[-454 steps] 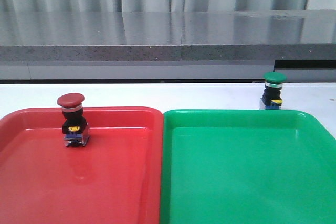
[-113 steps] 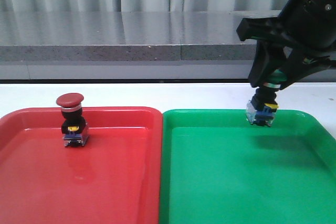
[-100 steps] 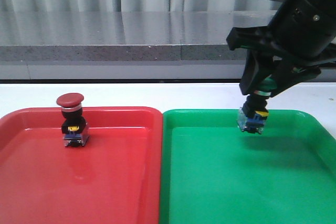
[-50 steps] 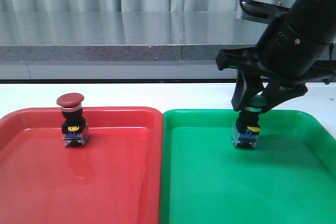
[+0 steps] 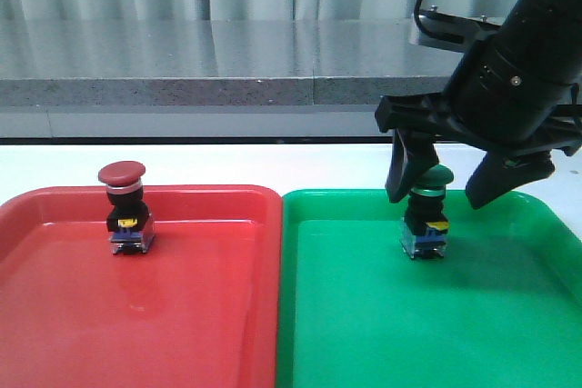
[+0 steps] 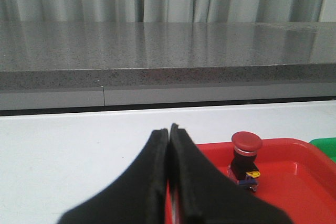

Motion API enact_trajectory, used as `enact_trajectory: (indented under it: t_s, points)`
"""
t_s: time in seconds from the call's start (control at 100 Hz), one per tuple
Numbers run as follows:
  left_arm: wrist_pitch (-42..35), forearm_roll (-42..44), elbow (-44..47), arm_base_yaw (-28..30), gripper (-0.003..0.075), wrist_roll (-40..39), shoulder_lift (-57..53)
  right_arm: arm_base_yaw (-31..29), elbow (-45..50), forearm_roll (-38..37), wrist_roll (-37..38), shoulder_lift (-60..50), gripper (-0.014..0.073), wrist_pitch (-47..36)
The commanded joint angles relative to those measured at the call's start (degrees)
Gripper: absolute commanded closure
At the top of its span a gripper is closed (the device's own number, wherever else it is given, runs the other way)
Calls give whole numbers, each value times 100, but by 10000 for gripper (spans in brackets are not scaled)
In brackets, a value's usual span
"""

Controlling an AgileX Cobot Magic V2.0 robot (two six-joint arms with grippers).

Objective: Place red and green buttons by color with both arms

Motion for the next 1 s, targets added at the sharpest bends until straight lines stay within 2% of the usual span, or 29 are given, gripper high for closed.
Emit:
enact_trajectory:
  t_s: [0.0, 0.26, 0.52, 0.74, 0.99]
  points:
    - [-458, 4, 238, 8, 739, -23, -169, -16, -129, 91, -24, -354, -6, -272]
    - [-458, 4, 238, 8, 739, -23, -169, -16, -129, 62, -29, -946, -3, -436]
    - [-458, 4, 238, 8, 739, -23, -169, -16, -116, -573, -29, -1880, 1, -518]
    - [-458, 4, 238, 8, 739, -23, -169, -16, 117, -950, -29, -2962, 1, -367]
    - [-458, 4, 238, 8, 739, -23, -169, -16, 794, -1289, -29, -4482, 1, -143]
